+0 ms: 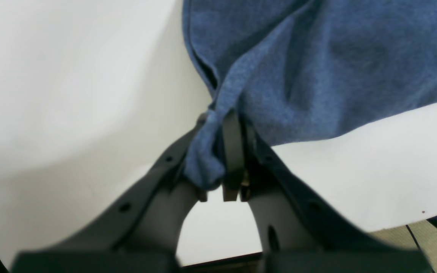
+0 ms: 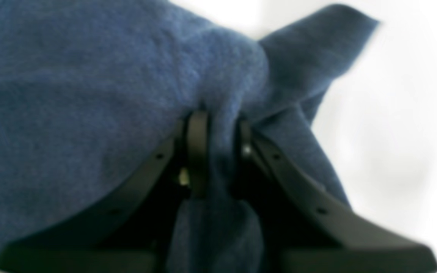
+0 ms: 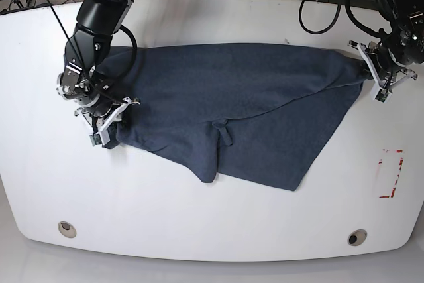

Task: Fold the T-shirt properly
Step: 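Grasp the shirt's side lower down with the right gripper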

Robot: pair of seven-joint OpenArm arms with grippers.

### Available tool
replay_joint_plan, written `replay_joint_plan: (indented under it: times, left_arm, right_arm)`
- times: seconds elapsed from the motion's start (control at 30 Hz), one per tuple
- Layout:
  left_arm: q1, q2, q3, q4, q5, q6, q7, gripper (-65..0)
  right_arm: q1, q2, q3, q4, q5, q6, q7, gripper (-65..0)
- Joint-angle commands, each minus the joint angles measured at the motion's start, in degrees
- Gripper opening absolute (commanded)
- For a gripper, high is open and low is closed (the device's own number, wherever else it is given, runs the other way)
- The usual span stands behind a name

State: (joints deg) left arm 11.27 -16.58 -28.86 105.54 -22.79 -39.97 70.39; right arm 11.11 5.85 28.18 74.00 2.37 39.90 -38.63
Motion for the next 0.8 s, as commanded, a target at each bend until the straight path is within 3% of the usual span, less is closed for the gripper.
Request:
replay_joint_plan:
  times: [0.0,0.13,0.27,0.4,0.6,0.73,0.77]
  left_arm:
    - [-0.6,-1.0,0.3,0.9,-0.4,0.0,-0.9,-65.0]
    - [-0.6,-1.0,0.9,0.9,-0.4,0.0,-0.9,-65.0]
    - [-0.6,-1.0,0.9,0.9,-0.4,0.0,-0.9,-65.0]
    - [-0.6,-1.0,0.8,0.9,-0.4,0.0,-0.9,-65.0]
    - [-0.6,-1.0,0.8,0.9,-0.4,0.0,-0.9,-65.0]
    - [-0.6,-1.0,0.8,0.9,-0.4,0.0,-0.9,-65.0]
    - [-0.5,-1.0,0.8,0.9,-0.4,0.0,-0.9,-65.0]
  right_arm:
    - [-0.2,0.6,0.0,3.8,0.7,0.1,1.2,-55.5]
    - [-0.4,0.6,-0.1,4.6,0.7,0.1,1.2,-47.7]
    - [-0.5,0.6,0.2,4.5,0.7,0.1,1.2,-35.7]
    - [-0.6,0.5,0.3,4.5,0.7,0.1,1.4,-29.3]
    - [-0.6,0.6,0.3,4.5,0.7,0.1,1.4,-32.2]
    - [-0.6,0.7,0.3,4.5,0.7,0.1,1.4,-44.9]
    - [-0.6,0.7,0.3,4.6,0.7,0.1,1.5,-51.2]
